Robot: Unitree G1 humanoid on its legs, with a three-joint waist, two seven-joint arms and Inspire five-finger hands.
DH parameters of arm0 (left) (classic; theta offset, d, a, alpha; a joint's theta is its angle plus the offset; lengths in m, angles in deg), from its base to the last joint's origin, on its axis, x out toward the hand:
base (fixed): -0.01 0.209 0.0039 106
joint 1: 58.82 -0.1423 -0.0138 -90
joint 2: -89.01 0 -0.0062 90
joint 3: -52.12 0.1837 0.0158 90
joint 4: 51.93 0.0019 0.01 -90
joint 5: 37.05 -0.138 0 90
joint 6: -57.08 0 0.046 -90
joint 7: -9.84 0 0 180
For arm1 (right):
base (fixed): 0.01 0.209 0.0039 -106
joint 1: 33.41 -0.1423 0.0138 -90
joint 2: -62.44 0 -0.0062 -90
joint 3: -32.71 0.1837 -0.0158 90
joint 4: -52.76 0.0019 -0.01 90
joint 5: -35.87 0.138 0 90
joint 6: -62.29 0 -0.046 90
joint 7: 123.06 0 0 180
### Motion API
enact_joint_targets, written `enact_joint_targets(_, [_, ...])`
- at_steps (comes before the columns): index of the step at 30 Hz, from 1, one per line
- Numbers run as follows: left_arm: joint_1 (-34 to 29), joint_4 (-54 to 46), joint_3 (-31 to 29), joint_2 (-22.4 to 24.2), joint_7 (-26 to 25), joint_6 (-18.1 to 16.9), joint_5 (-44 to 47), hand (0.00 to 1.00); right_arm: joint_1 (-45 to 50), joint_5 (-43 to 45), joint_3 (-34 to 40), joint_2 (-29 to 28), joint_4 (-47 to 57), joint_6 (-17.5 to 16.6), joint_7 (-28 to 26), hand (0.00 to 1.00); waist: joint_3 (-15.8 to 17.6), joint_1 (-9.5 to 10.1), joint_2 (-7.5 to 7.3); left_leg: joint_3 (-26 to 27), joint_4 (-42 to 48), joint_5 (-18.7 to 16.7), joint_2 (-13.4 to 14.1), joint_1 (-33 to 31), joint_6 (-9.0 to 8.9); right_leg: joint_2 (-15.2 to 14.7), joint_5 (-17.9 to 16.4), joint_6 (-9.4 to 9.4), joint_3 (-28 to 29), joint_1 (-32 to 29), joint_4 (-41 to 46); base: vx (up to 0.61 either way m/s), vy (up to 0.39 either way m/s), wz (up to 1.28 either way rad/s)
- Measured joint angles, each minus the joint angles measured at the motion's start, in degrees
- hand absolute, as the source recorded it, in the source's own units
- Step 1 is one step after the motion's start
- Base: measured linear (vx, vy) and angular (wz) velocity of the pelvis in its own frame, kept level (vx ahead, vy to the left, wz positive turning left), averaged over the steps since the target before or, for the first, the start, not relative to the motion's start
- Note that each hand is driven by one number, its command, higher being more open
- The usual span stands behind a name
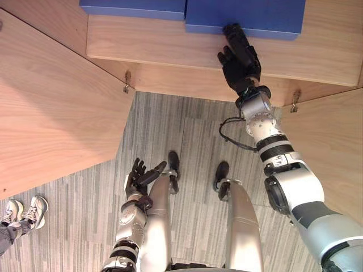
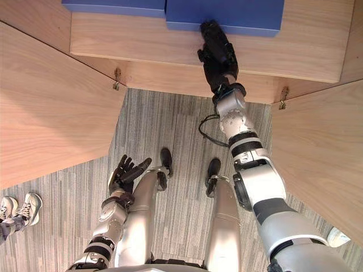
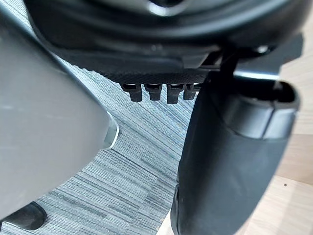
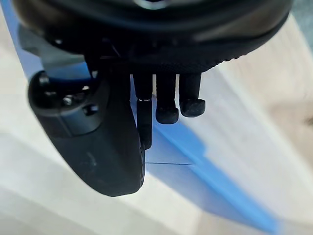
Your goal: Walk over to the cabinet, pick up the folder, carry it to the office cabinet, place the folder inside the office cabinet, then close the office cabinet door
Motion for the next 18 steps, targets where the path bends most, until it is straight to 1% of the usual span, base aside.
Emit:
enact_joint_targets(2, [0.0,0.0,-1.1,0.4,0.0,0.1,0.1,1.00,0.0,0.1,2.2,-0.6,1.0,-1.5,1.1,0.00,0.0,-0.01,0.00,0.0,0.0,0.0,-0.1,0.0,0.00,-0.1,0.0,0.00,0.0,0.0,0.0,0.00,0.000,0.00])
enact_joint_targets(3, [0.0,0.1,-2.0,0.6,-0.2,0.2,0.2,1.00,-0.2,0.0,2.8,-0.8,1.4,-2.2,2.5,1.00,0.0,-0.08,0.00,0.1,0.0,0.0,-0.1,0.0,0.00,-0.1,0.0,-0.01,0.0,0.0,0.0,0.00,0.000,0.00])
enact_joint_targets(9, [0.0,0.4,-3.4,1.3,-1.4,0.4,0.1,1.00,-0.4,-1.4,5.9,-1.2,2.2,-2.5,6.3,1.00,0.0,-0.11,0.04,0.3,-0.4,0.1,-0.1,0.3,0.07,-0.1,0.0,-0.01,0.4,-0.1,0.1,0.01,-0.036,-0.02])
enact_joint_targets(10, [0.1,0.4,-3.7,1.7,-1.5,0.5,0.1,1.00,-0.4,-3.7,6.9,-1.5,2.3,-2.5,7.4,1.00,0.0,-0.11,0.06,0.5,-0.3,0.1,-0.2,0.6,0.11,-0.1,0.0,-0.01,0.5,0.0,0.1,0.03,-0.037,-0.03])
enact_joint_targets(12, [0.1,0.4,-3.8,1.9,-1.6,0.5,-0.1,1.00,-0.2,-4.9,7.0,-1.6,2.8,-2.5,8.1,1.00,0.0,-0.25,0.06,0.6,-0.3,0.1,-0.2,1.0,0.12,-0.1,0.0,-0.01,0.6,0.4,0.0,0.00,0.000,0.00])
enact_joint_targets(14, [0.1,0.8,-3.8,2.2,-1.6,0.7,-0.1,1.00,2.5,-8.1,6.9,-2.0,7.6,-2.5,8.7,1.00,0.0,-0.54,0.11,0.6,-0.5,0.1,-0.1,2.5,0.12,-0.1,0.0,0.00,0.6,2.0,-0.4,0.00,0.000,0.00])
enact_joint_targets(18, [0.1,2.6,-3.8,2.5,-1.6,1.3,-0.3,1.00,14.6,-17.3,4.7,-1.9,20.7,-2.7,8.3,1.00,0.0,-1.29,0.10,0.6,-1.8,-0.2,0.1,7.3,-0.04,0.1,0.0,0.00,-0.4,7.6,-2.6,0.00,-0.015,0.05])
